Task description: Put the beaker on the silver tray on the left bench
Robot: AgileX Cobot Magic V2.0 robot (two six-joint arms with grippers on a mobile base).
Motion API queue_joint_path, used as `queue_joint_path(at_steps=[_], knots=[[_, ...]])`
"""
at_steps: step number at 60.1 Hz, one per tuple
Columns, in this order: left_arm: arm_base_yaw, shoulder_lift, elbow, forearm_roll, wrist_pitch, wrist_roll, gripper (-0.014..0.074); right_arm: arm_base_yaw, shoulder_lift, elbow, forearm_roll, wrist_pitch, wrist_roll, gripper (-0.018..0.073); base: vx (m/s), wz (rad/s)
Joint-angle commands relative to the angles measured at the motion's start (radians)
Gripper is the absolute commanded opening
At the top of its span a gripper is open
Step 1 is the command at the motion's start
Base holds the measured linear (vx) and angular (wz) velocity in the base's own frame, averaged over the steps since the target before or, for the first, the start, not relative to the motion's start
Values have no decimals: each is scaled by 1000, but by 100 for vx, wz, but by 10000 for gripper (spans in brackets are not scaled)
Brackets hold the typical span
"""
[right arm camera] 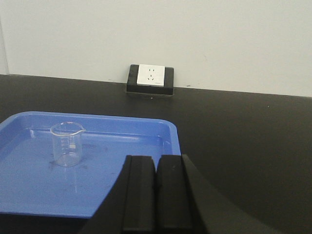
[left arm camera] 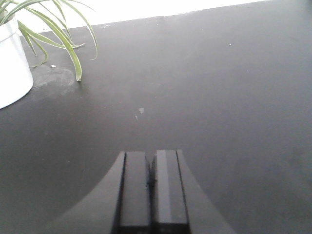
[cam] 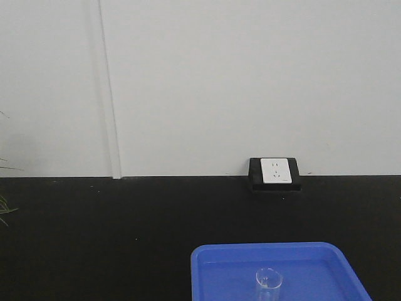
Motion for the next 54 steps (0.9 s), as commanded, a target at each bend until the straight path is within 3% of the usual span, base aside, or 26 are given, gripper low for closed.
queue_joint_path(at_steps=[1, 54], knots=[[-5, -7, 20, -3, -75, -1, 1, -5, -13, 6, -9, -86, -6, -11, 0, 0], [-5, -7, 20, -3, -75, -1, 1, -5, -13, 6, -9, -86, -6, -11, 0, 0]])
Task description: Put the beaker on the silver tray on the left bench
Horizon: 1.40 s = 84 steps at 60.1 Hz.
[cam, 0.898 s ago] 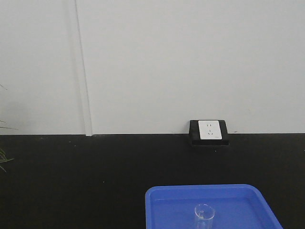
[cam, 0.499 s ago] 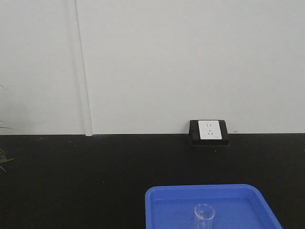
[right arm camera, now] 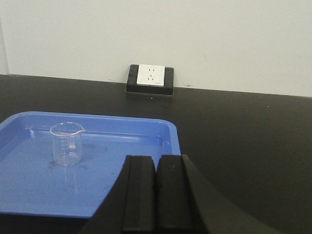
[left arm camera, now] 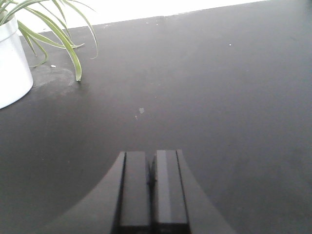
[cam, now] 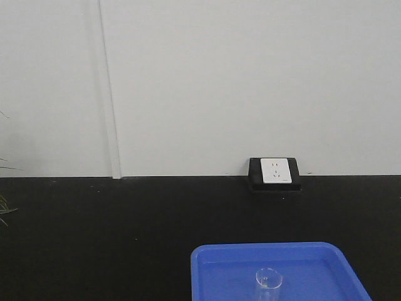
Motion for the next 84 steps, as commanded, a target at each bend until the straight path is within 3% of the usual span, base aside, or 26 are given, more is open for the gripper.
queue_joint_path(at_steps=[1, 14, 20, 24, 38, 59, 70, 84], knots=[[-5, -7, 20, -3, -75, -1, 1, -5, -13, 6, -9, -86, -6, -11, 0, 0], [-5, -7, 20, -3, -75, -1, 1, -5, -13, 6, -9, -133, -6, -11, 0, 0], [-5, -7, 20, -3, -75, -1, 1, -4, -9, -1, -9, -327, -6, -11, 0, 0], [-5, -7, 20, -3, -75, -1, 1, -4, 10, -30, -8, -378, -2, -11, 0, 0], [-5, -7, 20, -3, -75, -1, 1, -2, 237, -273, -9, -220, -3, -11, 0, 0], [-5, -7, 20, -3, -75, -1, 1, -2, 582, -373, -8, -238, -2, 6, 0, 0], [-5, -7, 20, -3, -75, -1, 1, -2, 691, -373, 0, -292, -1, 86, 0, 0], [-5, -7, 20, -3, -75, -1, 1, -2, 809, -373, 7, -356, 5, 318, 0, 0]])
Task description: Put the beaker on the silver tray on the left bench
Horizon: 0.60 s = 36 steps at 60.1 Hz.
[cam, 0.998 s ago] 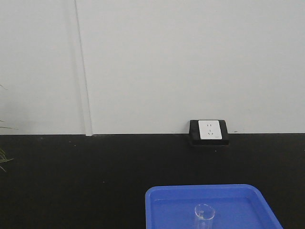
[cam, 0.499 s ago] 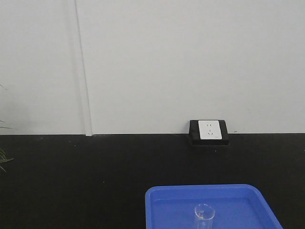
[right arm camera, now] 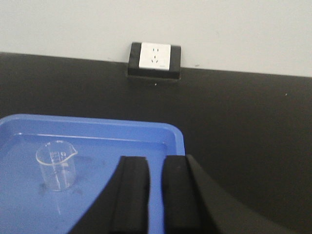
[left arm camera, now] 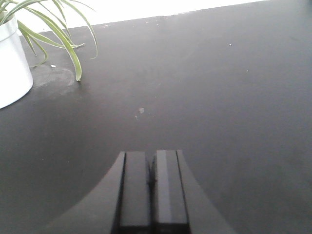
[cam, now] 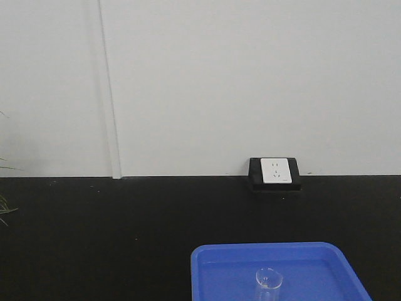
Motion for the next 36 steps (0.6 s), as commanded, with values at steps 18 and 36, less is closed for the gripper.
queue_joint_path(at_steps=[18, 36], knots=[[-5, -7, 20, -3, -75, -1, 1, -2, 211, -36, 3, -222, 128, 578, 0, 0], [-5, -7, 20, -3, -75, -1, 1, 19, 512, -34, -363, -542, 165, 545, 0, 0]])
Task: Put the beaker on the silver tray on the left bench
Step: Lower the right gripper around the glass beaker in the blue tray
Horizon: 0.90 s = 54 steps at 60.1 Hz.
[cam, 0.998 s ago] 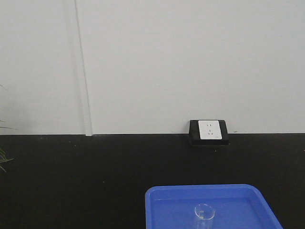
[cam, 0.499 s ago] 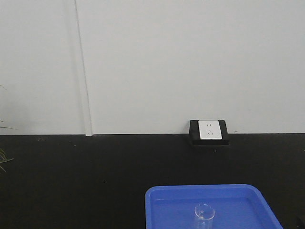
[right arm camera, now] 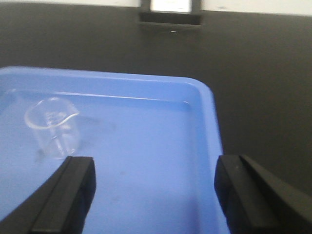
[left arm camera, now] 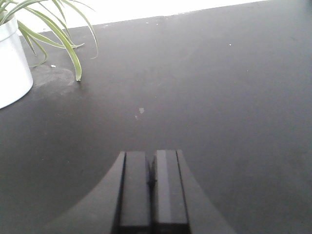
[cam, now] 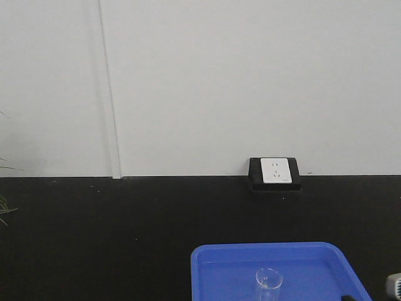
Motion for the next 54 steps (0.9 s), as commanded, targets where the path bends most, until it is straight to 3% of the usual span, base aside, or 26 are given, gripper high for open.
queue_joint_path(at_steps=[1, 8, 15, 24, 54], knots=[[-5, -7, 20, -3, -75, -1, 1, 21, 77, -33, -153, -262, 6, 545, 0, 0], [-5, -7, 20, -3, -75, -1, 1, 64, 217, -36, -208, -387, 2, 545, 0, 0], [-5, -7, 20, -3, -75, -1, 1, 105, 368, -40, -163, -492, -36, 547, 0, 0], [-5, -7, 20, -3, -75, -1, 1, 103, 519, -93, -140, -580, -65, 556, 0, 0], [-5, -7, 20, -3, -75, -1, 1, 102, 767, -378, -198, -572, -19, 574, 0, 0]])
